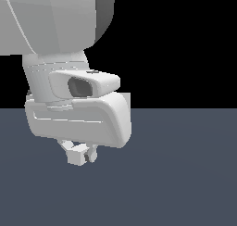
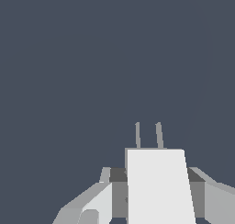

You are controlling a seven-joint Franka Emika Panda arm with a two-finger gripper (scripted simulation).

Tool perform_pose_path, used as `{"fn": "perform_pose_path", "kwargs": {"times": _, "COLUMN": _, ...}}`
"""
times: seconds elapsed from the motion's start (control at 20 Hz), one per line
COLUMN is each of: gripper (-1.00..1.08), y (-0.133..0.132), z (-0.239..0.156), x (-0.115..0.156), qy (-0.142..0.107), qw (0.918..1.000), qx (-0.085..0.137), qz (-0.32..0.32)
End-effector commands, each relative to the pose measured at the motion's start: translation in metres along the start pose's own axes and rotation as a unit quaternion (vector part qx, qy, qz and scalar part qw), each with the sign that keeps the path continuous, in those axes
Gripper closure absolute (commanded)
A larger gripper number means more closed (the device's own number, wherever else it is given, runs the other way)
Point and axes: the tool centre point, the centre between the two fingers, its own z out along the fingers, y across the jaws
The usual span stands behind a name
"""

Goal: Plug the charger into the wall socket.

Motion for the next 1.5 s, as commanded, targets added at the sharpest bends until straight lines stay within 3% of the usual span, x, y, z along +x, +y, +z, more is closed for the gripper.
{"fn": "perform_pose_path", "kwargs": {"times": 0.0, "gripper": 1.08, "y": 0.000, "z": 0.000, "x": 0.000, "qy": 0.000, "qw": 1.0000, "qx": 0.000, "qz": 0.000}}
{"fn": "perform_pose_path", "kwargs": {"times": 0.7, "gripper": 1.08, "y": 0.004, "z": -0.003, "x": 0.009, "qy": 0.001, "qw": 0.9999, "qx": 0.005, "qz": -0.015}}
{"fn": "perform_pose_path", "kwargs": {"times": 1.45, "gripper": 1.08, "y": 0.022, "z": -0.022, "x": 0.061, "qy": 0.004, "qw": 0.9936, "qx": 0.034, "qz": -0.107}}
